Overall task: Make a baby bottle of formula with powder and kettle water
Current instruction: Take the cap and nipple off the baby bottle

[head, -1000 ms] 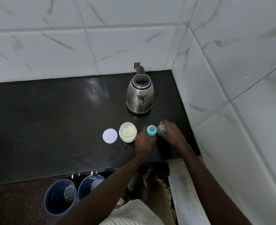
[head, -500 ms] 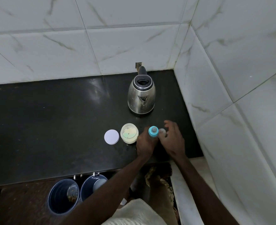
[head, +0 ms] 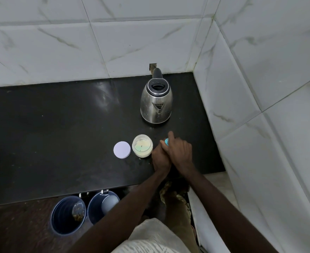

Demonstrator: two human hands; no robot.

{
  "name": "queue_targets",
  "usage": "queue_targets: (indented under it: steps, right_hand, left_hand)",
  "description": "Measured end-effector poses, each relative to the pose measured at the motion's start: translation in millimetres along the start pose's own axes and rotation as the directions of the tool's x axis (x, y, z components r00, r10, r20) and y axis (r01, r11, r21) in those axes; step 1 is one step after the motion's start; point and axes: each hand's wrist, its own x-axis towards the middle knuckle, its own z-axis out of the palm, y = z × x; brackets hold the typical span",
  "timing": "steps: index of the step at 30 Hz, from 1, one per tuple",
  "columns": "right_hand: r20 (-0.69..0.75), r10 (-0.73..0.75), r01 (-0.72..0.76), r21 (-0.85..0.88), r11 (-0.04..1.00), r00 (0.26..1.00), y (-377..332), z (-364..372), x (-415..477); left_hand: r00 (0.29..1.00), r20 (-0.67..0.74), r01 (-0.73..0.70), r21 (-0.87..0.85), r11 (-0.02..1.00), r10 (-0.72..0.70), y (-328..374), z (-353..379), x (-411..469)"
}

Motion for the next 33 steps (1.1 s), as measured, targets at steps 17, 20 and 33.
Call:
queue_targets:
  steps: [17, 20, 33]
  right_hand:
    - [0.148, -0.714, 0.729, -0.161, 0.665, 0.684, 52, -12, 55]
    - [0.218, -0.802, 0.831, -0.12, 0.544, 0.556, 56, -23, 66]
    - [0.271, -0.649, 0.673, 0.008, 0.74, 0.71, 45, -53, 48]
  left_hand:
    - [0.998, -0.036, -0.057, -0.147, 0.988, 0.052, -7, 10, 8]
    - [0.997, -0.031, -0.072, -0.249, 0.966, 0.066, -8, 9, 7]
    - [0.987, 0.162, 0.029, -0.147, 0.989, -0.005, -6, 5, 11]
